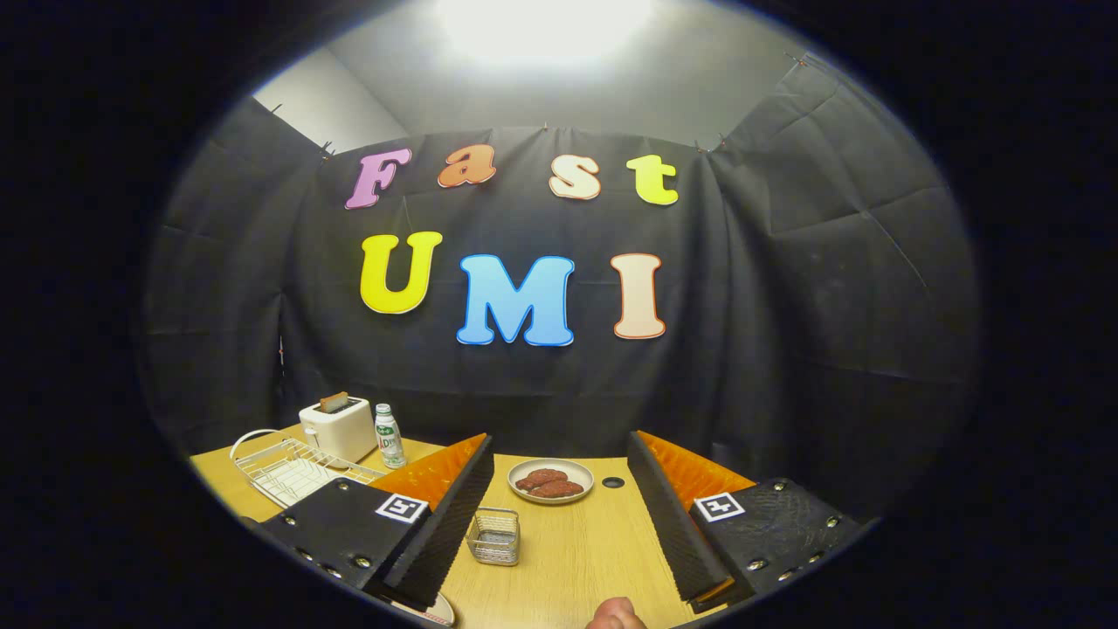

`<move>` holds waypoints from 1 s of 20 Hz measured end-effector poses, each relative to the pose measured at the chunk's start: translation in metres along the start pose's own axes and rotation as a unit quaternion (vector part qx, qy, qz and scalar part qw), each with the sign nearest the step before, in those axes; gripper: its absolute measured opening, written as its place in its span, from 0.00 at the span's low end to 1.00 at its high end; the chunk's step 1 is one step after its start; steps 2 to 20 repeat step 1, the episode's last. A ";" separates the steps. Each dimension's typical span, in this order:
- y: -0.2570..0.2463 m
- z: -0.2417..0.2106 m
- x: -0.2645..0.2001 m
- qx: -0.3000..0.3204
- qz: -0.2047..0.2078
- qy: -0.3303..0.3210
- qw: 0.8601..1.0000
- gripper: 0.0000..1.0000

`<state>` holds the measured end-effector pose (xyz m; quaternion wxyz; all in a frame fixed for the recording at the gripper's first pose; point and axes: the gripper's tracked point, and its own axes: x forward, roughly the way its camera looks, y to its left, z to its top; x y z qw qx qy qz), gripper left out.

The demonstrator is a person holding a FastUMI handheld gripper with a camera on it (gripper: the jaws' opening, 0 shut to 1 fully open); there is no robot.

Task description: Take the plate from the dish rack, then take the spoon from the basket and place it into the plate.

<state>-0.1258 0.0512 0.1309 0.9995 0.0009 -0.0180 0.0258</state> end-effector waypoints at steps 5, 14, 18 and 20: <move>-0.003 -0.005 0.002 0.002 0.001 0.003 1.000 0.95; -0.003 -0.005 0.002 0.002 0.001 0.003 1.000 0.95; -0.003 -0.005 0.002 0.002 0.001 0.003 1.000 0.95; -0.003 -0.005 0.002 0.002 0.001 0.003 1.000 0.95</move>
